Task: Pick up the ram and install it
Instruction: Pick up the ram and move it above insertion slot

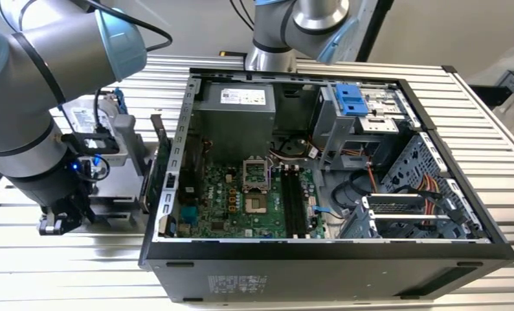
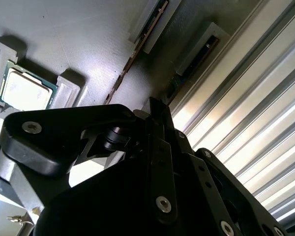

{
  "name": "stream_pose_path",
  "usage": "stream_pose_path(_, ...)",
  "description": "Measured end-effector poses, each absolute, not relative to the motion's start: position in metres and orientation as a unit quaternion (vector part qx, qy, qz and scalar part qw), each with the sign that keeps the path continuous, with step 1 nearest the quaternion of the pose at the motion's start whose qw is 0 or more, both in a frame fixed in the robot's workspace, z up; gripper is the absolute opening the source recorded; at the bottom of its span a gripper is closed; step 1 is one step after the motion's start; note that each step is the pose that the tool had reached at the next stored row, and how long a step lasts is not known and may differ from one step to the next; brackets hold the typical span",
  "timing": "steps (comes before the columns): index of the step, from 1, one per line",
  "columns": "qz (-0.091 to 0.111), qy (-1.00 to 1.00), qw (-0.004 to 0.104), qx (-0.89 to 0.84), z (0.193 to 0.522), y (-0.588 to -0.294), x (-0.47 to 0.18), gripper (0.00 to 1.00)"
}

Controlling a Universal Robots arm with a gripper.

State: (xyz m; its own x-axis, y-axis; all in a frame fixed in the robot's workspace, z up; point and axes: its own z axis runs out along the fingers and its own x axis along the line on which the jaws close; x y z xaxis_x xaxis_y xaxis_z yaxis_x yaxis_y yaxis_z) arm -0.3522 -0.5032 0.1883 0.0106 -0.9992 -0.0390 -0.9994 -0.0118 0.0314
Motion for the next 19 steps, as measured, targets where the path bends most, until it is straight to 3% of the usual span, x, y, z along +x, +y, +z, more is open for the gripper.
stream_pose_path(19,0.025,0.703,0.003,-0.711,0.1886,-0.5031,-0.3522,0.0)
